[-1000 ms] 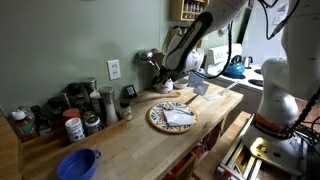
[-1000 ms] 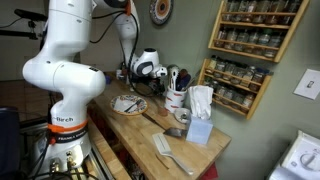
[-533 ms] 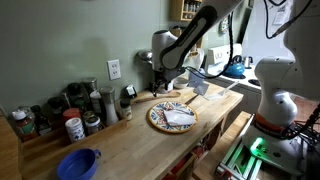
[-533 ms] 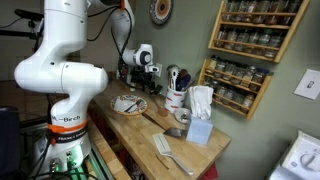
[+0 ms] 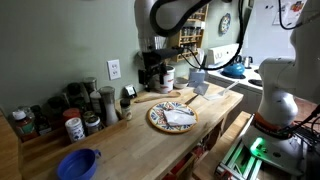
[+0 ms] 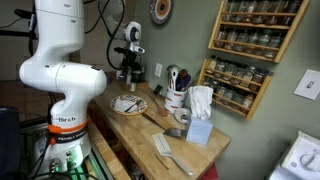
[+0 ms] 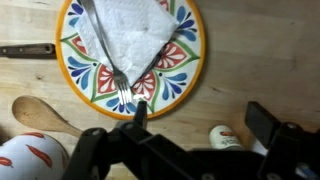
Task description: Place the timer against against the wall
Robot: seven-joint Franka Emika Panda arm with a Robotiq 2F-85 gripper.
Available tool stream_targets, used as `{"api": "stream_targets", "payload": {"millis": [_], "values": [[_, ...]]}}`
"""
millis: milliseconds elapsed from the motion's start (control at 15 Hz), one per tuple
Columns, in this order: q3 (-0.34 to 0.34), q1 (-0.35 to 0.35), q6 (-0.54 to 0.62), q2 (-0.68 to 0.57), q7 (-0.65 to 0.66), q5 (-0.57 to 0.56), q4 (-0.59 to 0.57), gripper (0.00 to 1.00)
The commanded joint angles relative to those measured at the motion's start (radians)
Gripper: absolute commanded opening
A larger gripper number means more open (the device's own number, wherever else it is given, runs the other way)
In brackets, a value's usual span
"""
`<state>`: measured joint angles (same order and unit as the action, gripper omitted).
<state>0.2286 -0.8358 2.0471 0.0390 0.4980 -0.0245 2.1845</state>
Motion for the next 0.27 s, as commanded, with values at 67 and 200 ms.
{"api": "stream_targets", "payload": {"millis": [67,200], "values": [[-0.223,0.214,-0.032,0.023,-0.073,0.065,-0.021,1.0],[-0.244,0.239,-0.033,0.031,-0.097,0.077,-0.02,1.0]]}}
